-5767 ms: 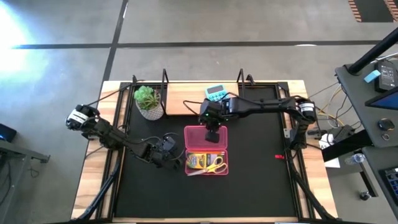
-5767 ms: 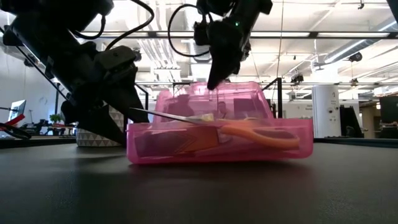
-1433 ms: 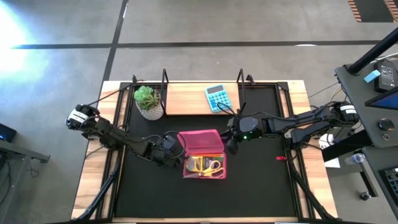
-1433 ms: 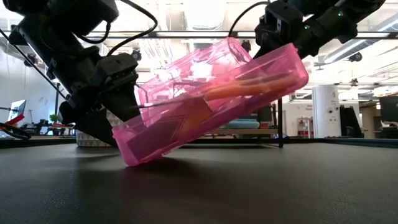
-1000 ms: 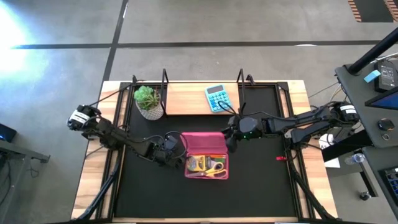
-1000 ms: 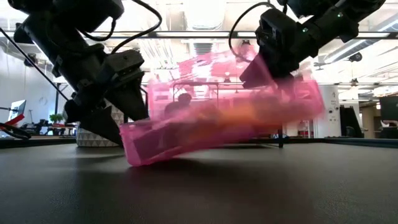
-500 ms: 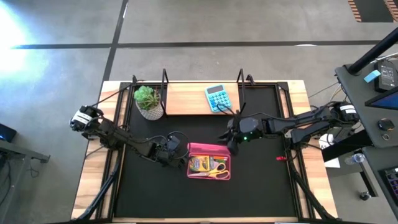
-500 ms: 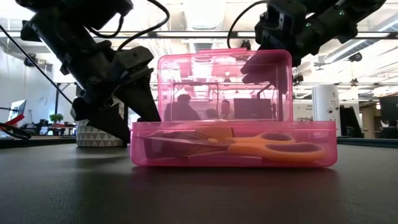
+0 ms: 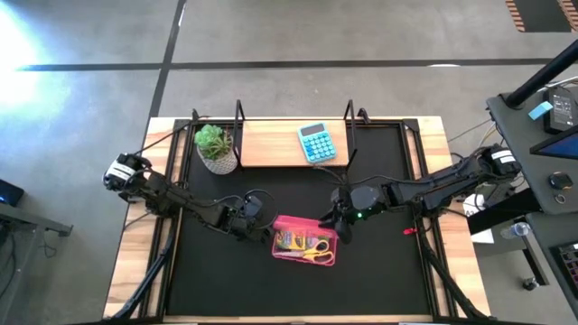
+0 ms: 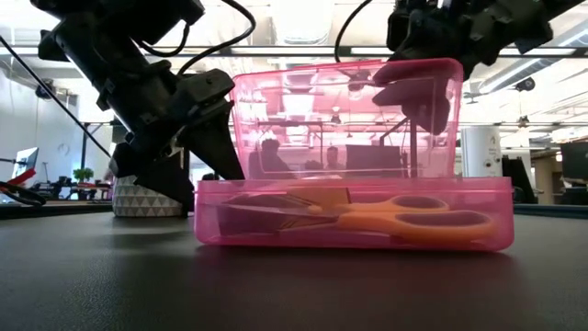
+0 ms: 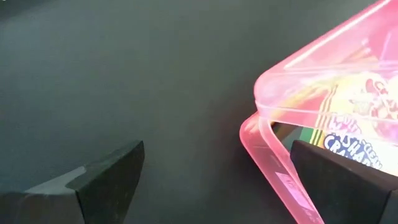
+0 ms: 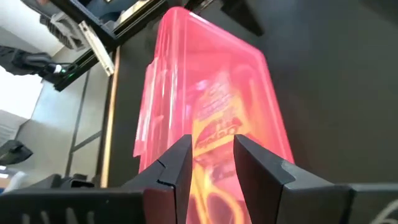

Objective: Pack school essentials
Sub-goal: Close the red supply box

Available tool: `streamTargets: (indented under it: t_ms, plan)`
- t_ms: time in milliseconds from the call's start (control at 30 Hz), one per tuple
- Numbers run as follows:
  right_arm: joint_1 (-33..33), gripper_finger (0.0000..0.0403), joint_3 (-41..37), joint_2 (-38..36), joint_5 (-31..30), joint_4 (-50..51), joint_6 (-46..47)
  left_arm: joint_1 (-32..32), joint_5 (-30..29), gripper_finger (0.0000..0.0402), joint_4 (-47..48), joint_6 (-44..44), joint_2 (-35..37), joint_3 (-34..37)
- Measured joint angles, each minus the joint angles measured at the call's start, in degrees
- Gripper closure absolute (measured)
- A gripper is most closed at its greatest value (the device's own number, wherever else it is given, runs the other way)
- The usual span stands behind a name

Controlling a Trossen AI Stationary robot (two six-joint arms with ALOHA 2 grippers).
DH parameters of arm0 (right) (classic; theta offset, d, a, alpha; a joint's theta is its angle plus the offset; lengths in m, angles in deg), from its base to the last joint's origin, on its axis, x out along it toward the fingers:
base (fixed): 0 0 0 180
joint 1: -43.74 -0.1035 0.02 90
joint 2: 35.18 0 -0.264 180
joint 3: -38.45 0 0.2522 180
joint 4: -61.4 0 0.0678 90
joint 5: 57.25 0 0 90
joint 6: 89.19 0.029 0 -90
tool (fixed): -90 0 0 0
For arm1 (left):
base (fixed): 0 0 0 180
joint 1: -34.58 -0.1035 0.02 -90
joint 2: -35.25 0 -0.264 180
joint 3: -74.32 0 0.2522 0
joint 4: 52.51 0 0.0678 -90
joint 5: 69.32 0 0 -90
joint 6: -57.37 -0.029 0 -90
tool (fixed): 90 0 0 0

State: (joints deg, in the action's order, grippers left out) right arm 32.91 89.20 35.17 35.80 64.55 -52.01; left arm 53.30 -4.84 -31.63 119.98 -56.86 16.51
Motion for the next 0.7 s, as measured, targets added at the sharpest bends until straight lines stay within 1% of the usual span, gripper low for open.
streamTargets:
  t_ms: [67,167,233,433,533,600,700]
  plan:
    - [-1.33,0.0294,0.0,0.05,-0.23,-0.29,0.42,0.0,0.0,0.0013,0.37,-0.04,0.0,-0.44]
    - [-3.01,0.0294,0.0,0.05,-2.97,-0.18,0.4,-0.02,0.88,0.0013,0.48,-0.41,0.35,-1.03]
    - [-3.44,0.0294,-0.01,0.05,-4.37,0.22,0.39,0.1,2.65,0.0013,0.44,-0.55,0.98,-1.14]
    - [-3.59,0.0294,-0.02,3.78,-4.57,-0.53,1.31,0.7,8.38,0.0013,3.21,-0.11,3.47,-1.21]
    - [-4.22,0.0294,-0.02,6.95,-4.51,-1.96,1.63,1.43,12.06,0.0013,6.42,-0.04,6.14,-1.25]
    - [-4.93,0.0294,-0.02,9.02,-4.11,-3.84,1.97,2.12,13.74,0.0013,10.47,0.0,8.42,-1.25]
    - [-6.25,0.0294,0.17,11.72,-4.09,-6.73,1.87,2.81,14.26,0.0013,17.28,1.13,13.35,-1.25]
